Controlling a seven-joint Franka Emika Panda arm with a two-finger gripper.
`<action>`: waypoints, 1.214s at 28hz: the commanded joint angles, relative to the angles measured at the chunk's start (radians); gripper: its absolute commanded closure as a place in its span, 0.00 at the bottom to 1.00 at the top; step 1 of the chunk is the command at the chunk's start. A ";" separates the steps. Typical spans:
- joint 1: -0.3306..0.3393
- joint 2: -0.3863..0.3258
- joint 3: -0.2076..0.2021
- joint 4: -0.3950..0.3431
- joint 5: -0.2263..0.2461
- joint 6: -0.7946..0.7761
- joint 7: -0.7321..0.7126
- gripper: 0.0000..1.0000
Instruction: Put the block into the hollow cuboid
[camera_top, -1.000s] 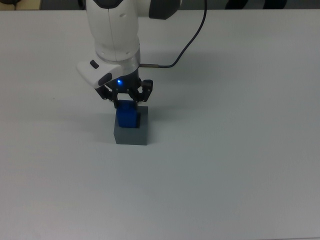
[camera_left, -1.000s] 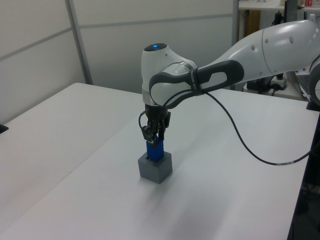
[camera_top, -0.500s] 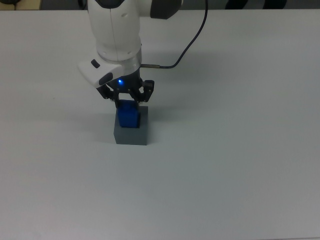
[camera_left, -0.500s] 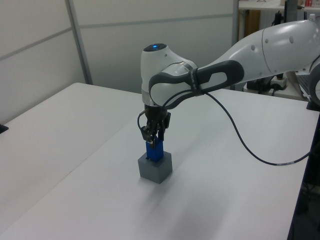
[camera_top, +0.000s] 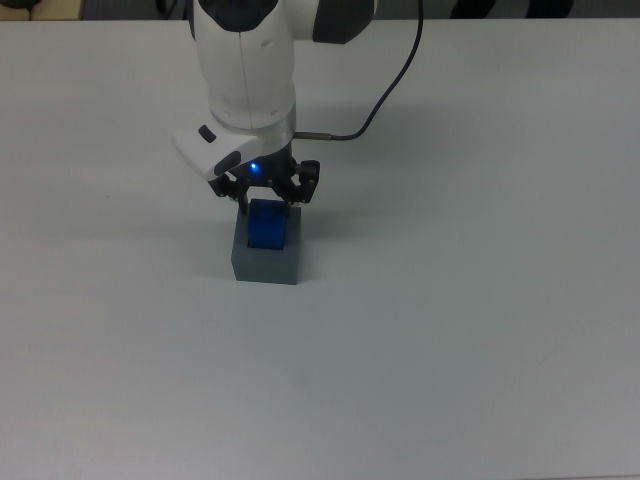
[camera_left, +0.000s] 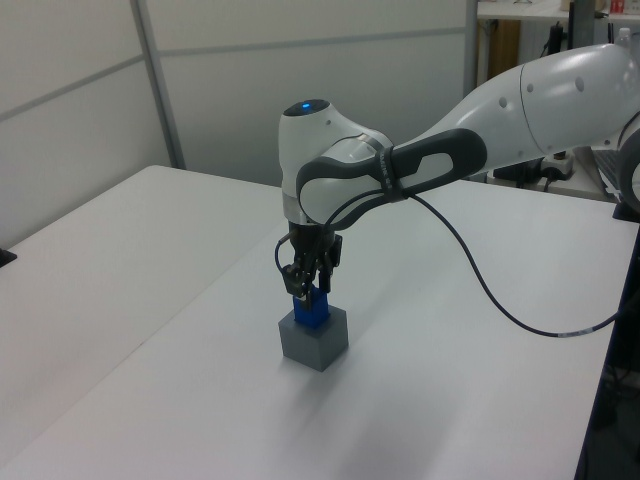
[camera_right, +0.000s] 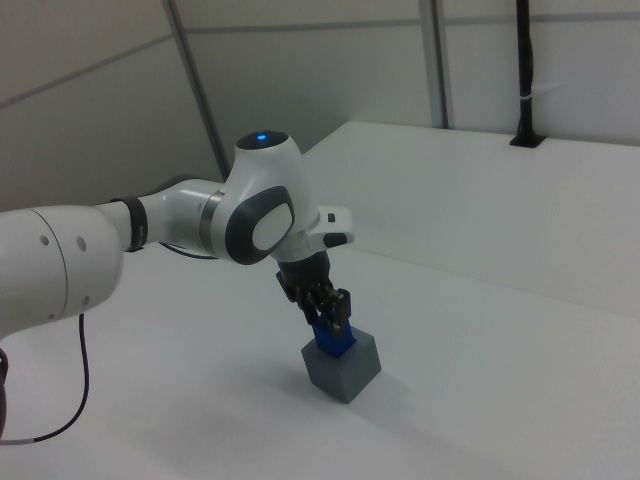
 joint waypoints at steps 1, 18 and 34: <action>0.001 -0.039 -0.003 -0.019 -0.005 0.002 0.034 0.00; 0.000 -0.311 -0.008 -0.047 -0.012 -0.280 0.008 0.00; 0.000 -0.352 -0.003 -0.042 -0.028 -0.351 0.005 0.00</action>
